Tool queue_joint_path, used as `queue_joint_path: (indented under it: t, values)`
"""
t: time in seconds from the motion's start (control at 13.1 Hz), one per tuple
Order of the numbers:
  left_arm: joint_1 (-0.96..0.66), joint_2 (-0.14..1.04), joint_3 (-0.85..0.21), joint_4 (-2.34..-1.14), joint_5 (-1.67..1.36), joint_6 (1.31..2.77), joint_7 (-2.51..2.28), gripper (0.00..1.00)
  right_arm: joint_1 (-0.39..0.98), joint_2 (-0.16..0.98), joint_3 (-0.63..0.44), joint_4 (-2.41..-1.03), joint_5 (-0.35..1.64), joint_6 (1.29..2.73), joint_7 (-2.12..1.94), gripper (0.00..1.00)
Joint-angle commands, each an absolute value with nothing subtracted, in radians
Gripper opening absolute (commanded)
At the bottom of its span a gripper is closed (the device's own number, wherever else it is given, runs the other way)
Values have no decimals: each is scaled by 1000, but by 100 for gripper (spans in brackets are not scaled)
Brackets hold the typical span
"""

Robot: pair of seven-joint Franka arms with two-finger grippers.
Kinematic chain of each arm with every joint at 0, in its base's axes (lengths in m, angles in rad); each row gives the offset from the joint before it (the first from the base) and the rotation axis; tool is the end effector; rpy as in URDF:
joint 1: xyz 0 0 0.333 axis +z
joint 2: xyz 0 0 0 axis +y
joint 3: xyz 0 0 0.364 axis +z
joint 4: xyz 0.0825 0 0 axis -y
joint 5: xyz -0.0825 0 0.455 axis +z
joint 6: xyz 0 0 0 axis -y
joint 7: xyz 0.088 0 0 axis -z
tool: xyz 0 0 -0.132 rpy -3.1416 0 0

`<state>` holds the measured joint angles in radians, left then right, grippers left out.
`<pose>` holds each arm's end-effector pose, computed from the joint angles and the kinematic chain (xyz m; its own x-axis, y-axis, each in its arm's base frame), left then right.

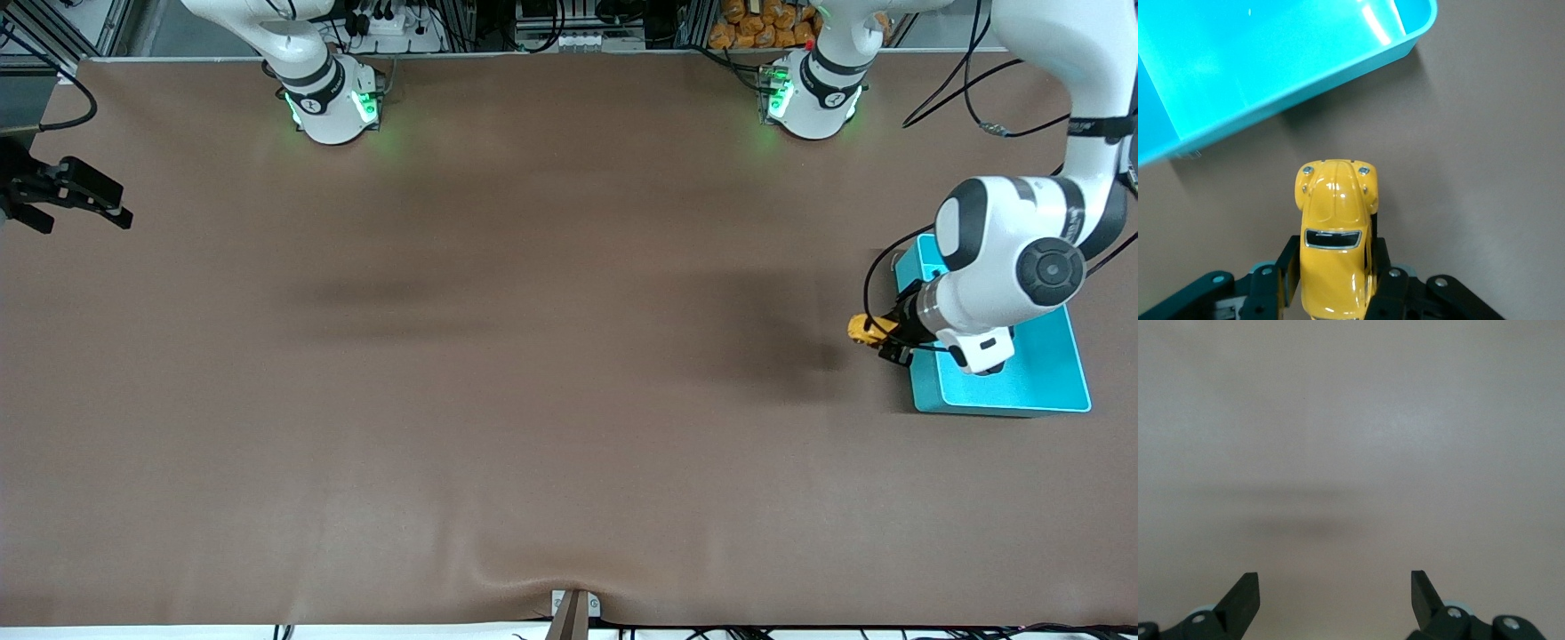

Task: Wind and store yellow beetle car
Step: 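Lift the car with the left gripper and carry it over the box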

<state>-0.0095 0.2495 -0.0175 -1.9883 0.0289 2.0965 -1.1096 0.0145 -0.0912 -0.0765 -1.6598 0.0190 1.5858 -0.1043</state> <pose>0.6467 -0.0152 0.3057 0.4799 0.8761 -0.0462 0.8661 -0.4815 -0.1343 0.5931 -0.0364 0.6559 0.9989 0.0422 0.0195 0.0426 -0.9988 -0.0240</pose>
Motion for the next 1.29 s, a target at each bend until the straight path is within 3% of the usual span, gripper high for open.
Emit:
queue_joint_path:
  t: [0.0,0.46,1.22]
  values:
    - [58,187,-6,-1996,52,2025,-819,0,17,-112,-77,-1667,17,1591,-97,100]
    - [290,192,-6,-1999,124,2026,-194,0,17,-109,-77,-1663,15,1597,-97,100]
    - [324,340,-6,-2020,250,2210,-51,0,20,-104,-75,-1663,15,1575,-94,100]
